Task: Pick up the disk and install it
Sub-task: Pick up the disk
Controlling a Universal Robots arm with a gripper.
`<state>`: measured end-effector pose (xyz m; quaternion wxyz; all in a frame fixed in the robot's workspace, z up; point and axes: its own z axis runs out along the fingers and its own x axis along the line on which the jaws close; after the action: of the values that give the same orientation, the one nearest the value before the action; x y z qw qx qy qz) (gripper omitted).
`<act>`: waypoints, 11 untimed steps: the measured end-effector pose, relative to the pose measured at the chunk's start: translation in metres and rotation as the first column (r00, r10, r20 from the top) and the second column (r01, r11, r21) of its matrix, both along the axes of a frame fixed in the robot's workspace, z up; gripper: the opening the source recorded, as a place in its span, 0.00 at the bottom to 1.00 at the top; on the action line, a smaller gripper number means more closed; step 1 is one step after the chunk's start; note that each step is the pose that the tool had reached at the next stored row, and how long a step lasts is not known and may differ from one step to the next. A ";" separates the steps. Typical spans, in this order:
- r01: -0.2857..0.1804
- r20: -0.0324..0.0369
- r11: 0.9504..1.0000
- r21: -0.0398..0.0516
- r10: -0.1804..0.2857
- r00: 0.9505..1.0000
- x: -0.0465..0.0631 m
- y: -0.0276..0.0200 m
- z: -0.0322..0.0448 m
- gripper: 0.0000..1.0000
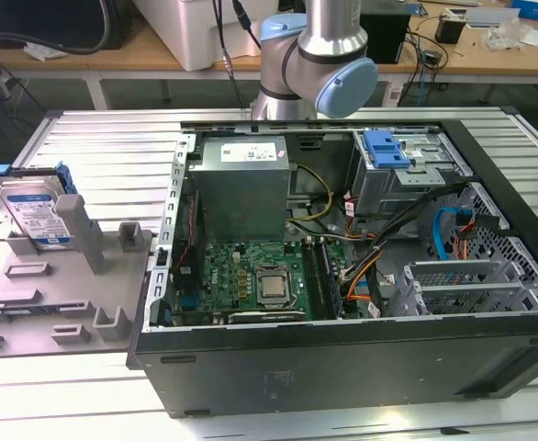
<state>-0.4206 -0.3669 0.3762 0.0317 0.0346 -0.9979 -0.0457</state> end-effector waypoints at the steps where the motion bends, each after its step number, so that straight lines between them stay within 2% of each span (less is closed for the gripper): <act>1: 0.000 0.000 1.000 0.000 0.000 1.000 0.000 0.0000 0.0000 0.11; 5: 0.000 0.000 1.000 0.000 0.000 1.000 0.000 0.0000 0.0000 0.11; 6: 0.000 0.000 1.000 0.000 0.000 1.000 0.000 0.0000 0.0000 0.18; 10: 0.000 0.000 1.000 0.000 0.000 1.000 0.000 0.0000 0.0000 0.19; 11: 0.000 0.000 1.000 0.000 0.000 1.000 0.000 0.0000 0.0000 0.25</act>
<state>-0.4207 -0.3669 0.3762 0.0317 0.0347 -0.9979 -0.0456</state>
